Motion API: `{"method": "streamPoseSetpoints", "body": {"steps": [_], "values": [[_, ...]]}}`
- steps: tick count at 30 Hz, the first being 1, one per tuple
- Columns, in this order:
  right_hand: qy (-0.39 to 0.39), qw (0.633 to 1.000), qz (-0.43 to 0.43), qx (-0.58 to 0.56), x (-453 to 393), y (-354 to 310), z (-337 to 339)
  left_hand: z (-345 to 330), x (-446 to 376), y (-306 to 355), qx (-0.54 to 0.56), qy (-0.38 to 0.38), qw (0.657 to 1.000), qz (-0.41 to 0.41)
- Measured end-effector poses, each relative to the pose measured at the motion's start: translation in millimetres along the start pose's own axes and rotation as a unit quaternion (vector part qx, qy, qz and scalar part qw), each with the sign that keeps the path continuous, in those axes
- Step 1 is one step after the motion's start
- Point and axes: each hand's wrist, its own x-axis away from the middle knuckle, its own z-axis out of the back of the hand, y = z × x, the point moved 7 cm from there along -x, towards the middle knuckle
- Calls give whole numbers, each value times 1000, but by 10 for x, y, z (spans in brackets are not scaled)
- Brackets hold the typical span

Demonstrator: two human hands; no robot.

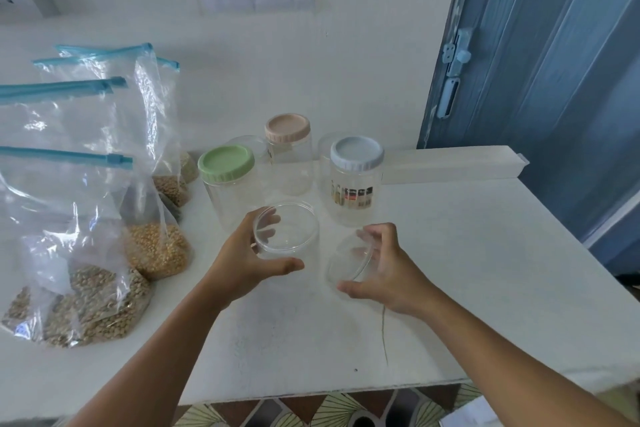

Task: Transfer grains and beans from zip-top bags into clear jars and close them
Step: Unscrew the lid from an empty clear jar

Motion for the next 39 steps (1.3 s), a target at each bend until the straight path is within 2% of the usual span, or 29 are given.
{"method": "streamPoseSetpoints", "body": {"steps": [3,6,8,12,15,18,25,28,31,33,36,39], "values": [[16,996,-22,82,0,75,23,16,23,8,-3,-3,1000,6],[12,975,-40,220,31,134,81,47,51,-2,-4,-7,1000,12],[3,965,-48,257,51,139,92,60,69,2,-8,-17,1000,16],[35,982,30,185,33,-269,86,89,99,21,-18,-39,999,29],[-19,992,62,109,-68,-620,-41,114,113,38,-21,-58,997,42],[-91,988,70,108,-210,-833,-228,144,140,58,-23,-71,996,56],[-99,986,100,88,-354,-980,-392,269,295,122,-46,-62,992,95],[-109,983,105,106,-360,-1014,-427,320,411,217,-125,-68,980,136],[-91,977,124,147,-335,-1160,-397,412,655,438,-291,-128,934,164],[-48,974,169,141,-305,-1413,-333,527,880,768,-384,-133,900,156],[-7,965,247,91,-269,-1947,-341,821,1187,1437,-446,-66,888,94],[-41,961,273,31,-320,-2433,-558,1233,1318,1987,-449,17,893,8]]}}
